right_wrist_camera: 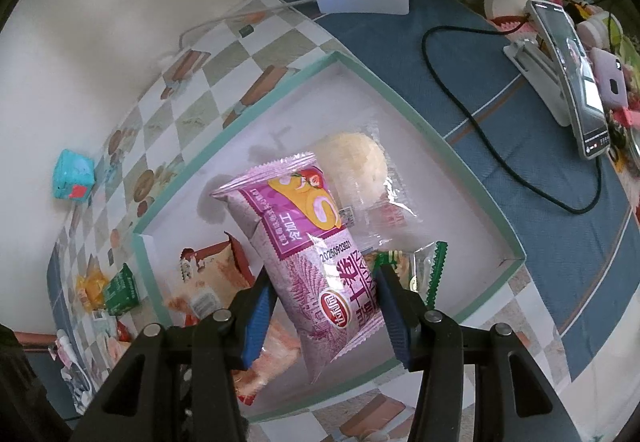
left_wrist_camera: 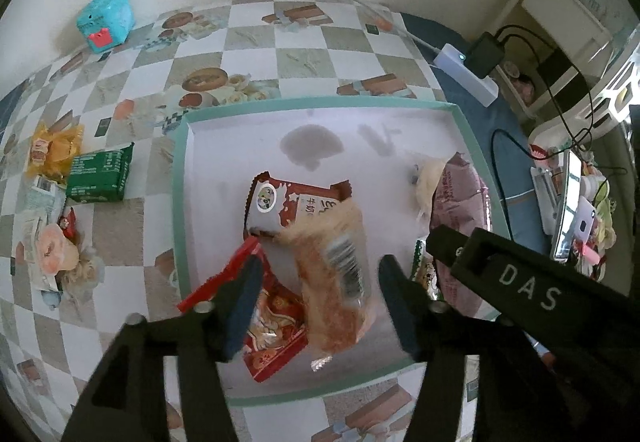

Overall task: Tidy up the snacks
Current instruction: 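Open both grippers to drop the orange and pink bags into the tray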

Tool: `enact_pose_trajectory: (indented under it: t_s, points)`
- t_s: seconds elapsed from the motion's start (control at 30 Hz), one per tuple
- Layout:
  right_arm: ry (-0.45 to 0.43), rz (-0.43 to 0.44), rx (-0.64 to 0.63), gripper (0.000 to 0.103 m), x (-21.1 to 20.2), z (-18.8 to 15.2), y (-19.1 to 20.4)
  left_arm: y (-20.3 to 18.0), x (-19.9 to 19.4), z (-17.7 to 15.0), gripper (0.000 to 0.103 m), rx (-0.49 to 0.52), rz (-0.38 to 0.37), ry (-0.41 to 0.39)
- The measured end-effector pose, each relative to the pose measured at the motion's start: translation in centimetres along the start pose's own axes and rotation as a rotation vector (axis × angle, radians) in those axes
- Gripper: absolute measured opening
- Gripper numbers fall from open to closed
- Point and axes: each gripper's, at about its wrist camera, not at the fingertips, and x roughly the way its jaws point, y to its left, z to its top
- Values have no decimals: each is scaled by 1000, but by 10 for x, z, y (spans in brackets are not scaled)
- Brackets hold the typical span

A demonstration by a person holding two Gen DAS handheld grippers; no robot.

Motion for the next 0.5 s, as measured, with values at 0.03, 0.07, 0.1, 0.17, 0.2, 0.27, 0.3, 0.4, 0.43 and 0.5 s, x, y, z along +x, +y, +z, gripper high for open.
enact_pose_trajectory:
  t_s: [0.03,0.07,0.1,0.17,0.2,0.27,0.3,0.4,0.43,0.5]
  points:
    - [2,1,2,54,0,0,0,0,-1,0,63,1,3,-3]
    - [4,4,2,54,0,0,0,1,-2,0,64,0,7,-5]
    - [4,16,0,54,0,0,0,2,-3,1,65,-3,10,-5]
    - [4,18,0,54,0,0,0,4,-3,1,68,-10,16,-4]
    - [3,19,0,54,0,1,0,6,-4,1,68,-14,21,-4]
    - [-1,21,-1,54,-1,1,-1,10,-4,1,68,-24,31,-3]
    - [-2,23,1,54,-1,1,-1,11,-5,1,68,-29,34,-3]
    - [-5,38,10,64,-4,1,-2,19,-7,2,69,-56,40,-2]
    - [-8,42,11,68,-4,1,-2,21,-8,2,73,-66,42,-2]
    - [-17,37,10,68,-6,1,-2,28,-10,3,79,-89,48,-3]
